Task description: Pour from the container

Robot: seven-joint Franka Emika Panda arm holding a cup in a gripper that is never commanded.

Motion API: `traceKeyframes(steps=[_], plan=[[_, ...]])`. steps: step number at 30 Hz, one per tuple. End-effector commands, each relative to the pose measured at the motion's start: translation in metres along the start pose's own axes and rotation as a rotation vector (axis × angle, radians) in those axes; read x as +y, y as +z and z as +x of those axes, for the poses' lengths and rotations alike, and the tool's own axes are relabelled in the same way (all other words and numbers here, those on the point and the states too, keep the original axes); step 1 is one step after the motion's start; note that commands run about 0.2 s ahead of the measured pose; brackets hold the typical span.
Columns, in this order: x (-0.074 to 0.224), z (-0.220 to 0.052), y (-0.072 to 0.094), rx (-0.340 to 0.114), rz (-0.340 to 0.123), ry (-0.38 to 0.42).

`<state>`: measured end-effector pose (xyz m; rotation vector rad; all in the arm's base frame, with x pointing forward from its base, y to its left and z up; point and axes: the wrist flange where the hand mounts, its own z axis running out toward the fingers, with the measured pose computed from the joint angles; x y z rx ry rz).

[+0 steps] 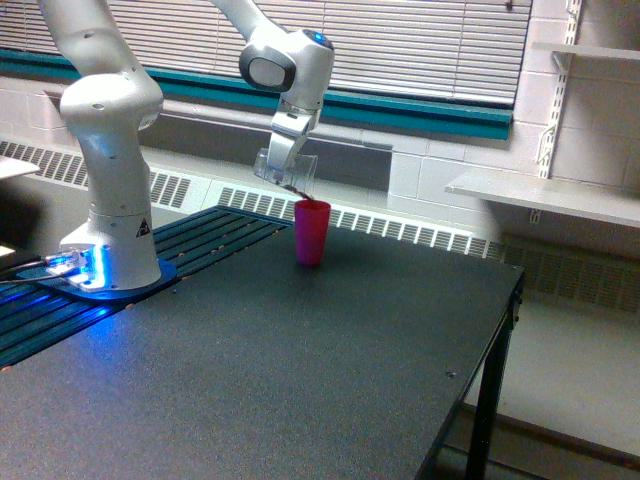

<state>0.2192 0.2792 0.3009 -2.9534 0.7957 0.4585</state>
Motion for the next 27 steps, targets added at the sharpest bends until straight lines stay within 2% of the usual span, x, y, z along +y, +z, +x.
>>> traceKeyframes(steps=[1, 15, 24, 27], plan=[[-0.003, 0.000, -0.006, -0.034, 0.007, -0.031], [-0.006, -0.001, -0.015, -0.061, 0.029, -0.033], [-0.007, -0.004, -0.016, -0.021, 0.027, -0.030], [-0.006, -0.004, -0.016, -0.020, 0.027, -0.031]])
